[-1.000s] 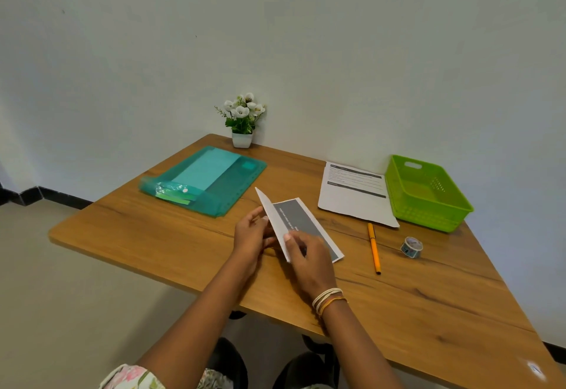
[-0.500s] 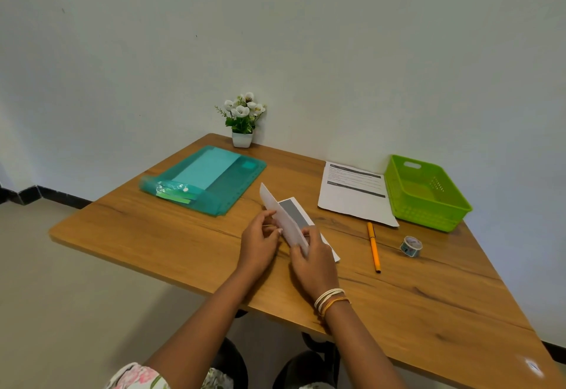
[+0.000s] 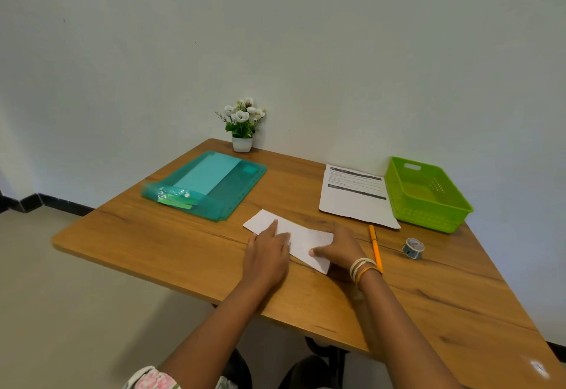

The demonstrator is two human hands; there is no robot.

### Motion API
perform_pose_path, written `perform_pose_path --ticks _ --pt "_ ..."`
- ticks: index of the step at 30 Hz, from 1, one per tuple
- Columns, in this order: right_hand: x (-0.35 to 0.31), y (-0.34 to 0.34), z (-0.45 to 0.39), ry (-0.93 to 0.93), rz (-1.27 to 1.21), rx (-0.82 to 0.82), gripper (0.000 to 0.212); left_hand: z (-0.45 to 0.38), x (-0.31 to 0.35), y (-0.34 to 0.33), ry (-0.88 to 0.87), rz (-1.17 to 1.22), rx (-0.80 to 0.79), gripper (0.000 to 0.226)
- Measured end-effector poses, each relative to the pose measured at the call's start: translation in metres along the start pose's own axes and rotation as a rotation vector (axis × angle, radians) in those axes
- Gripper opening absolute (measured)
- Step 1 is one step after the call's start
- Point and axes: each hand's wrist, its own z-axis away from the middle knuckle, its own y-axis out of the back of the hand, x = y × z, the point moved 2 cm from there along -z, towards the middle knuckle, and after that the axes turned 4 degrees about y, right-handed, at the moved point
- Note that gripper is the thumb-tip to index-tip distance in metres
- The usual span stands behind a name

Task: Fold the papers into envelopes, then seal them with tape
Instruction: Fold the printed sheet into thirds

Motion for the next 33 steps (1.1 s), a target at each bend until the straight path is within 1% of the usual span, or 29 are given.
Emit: perform_pose_path --ticks 1,3,6,8,10,13,14,15,18,20,23,26,33 --pt "0.001 0.001 -0.002 0.002 0.005 0.030 0.066 0.001 0.001 0.000 -0.024 -0.046 0.015 0.037" --pt "0.003 0.000 -0.005 0.020 0.005 0.115 0.058 0.002 0.003 0.001 -0.079 -0.126 0.059 0.036" --pt "0.004 -0.005 -0.006 0.062 0.138 0.253 0.050 0.005 0.006 0.002 -0.123 -0.172 0.101 0.032" --pt "0.002 -0.011 -0.006 0.092 0.215 0.330 0.048 0.005 0.006 0.002 -0.124 -0.180 0.089 0.030" --pt "-0.001 -0.016 -0.003 0.111 0.300 0.381 0.052 0.003 0.006 0.001 -0.112 -0.208 0.057 0.031" --pt "-0.005 -0.026 0.003 0.177 0.422 0.462 0.058 0.001 0.005 -0.002 -0.118 -0.218 -0.045 0.043" --pt "-0.007 -0.031 0.006 0.229 0.419 0.461 0.056 0.000 0.005 -0.004 -0.127 -0.215 -0.084 0.046" --pt "-0.010 -0.037 0.008 0.292 0.397 0.423 0.053 -0.001 0.004 -0.005 -0.133 -0.214 -0.121 0.047" --pt "-0.017 -0.051 0.011 0.425 0.336 0.178 0.049 -0.003 0.001 -0.008 -0.139 -0.238 -0.195 0.051" --pt "-0.018 -0.053 0.011 0.457 0.386 0.074 0.049 -0.004 0.001 -0.008 -0.138 -0.253 -0.217 0.053" --pt "-0.017 -0.049 0.010 0.468 0.454 0.001 0.052 -0.006 0.000 -0.008 -0.136 -0.267 -0.233 0.054" --pt "-0.014 -0.043 0.009 0.431 0.460 -0.020 0.054 -0.008 -0.004 -0.006 -0.115 -0.274 -0.231 0.054" --pt "-0.002 -0.033 0.005 0.312 0.468 0.046 0.056 -0.008 -0.017 0.001 -0.051 -0.265 -0.207 0.054"
